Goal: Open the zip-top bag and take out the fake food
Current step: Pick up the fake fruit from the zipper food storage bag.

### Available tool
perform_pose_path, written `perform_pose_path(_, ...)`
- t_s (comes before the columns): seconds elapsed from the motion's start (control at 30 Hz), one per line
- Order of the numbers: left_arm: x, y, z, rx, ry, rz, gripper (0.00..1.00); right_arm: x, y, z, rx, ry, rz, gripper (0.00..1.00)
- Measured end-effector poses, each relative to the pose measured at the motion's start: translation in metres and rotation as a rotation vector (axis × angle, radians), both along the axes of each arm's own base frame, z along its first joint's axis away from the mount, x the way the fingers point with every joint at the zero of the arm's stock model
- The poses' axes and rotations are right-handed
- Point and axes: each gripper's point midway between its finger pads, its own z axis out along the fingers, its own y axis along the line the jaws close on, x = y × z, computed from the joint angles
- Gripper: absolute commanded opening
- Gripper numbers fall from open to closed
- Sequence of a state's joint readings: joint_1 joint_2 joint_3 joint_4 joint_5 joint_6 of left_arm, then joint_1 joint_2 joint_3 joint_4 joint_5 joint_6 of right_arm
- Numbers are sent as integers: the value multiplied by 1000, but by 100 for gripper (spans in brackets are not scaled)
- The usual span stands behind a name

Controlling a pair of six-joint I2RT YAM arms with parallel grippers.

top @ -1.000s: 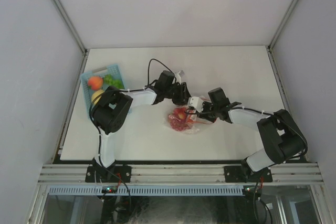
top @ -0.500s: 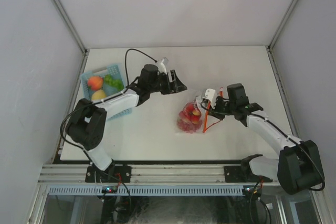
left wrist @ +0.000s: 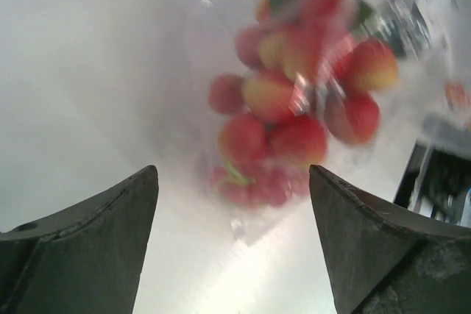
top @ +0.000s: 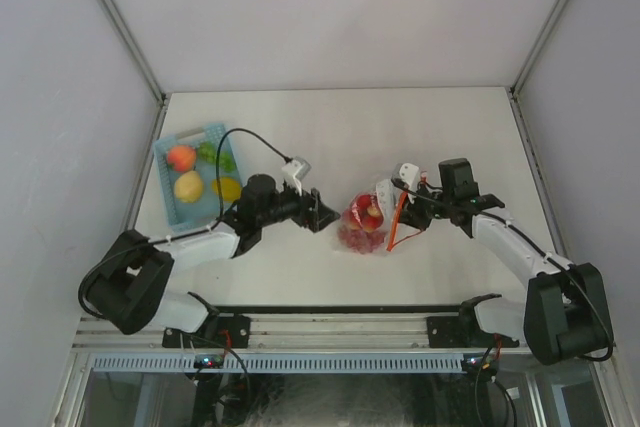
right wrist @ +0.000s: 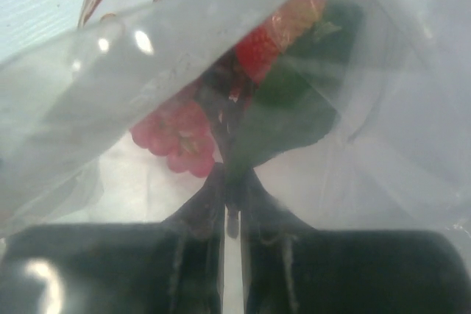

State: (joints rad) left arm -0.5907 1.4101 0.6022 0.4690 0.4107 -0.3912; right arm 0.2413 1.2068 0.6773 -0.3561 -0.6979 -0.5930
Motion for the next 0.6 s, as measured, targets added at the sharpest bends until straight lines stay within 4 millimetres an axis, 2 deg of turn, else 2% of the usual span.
perform_pose_path(0.07,-24,-1,-7,29,-82,-76,92,-2,1,-1,9,19,-3,0)
perform_pose_path(0.17,-50,-7,-12,55,-191,-175,93,-3,3,-1,19,29,-2,0)
perform_pose_path(0.23,-56,-10,-13,66,-233,-206,93,-3,4,-1,23,32,0,0)
perform_pose_path(0.37,-57,-18,-23,89,-262,-232,90,-5,6,1,38,37,11,0)
perform_pose_path(0.5,-60,-24,-54,138,-200,-260,74,-6,6,2,49,44,7,0)
perform_pose_path(0.6,-58,-28,-71,166,-158,-272,58,-7,8,4,63,55,5,0)
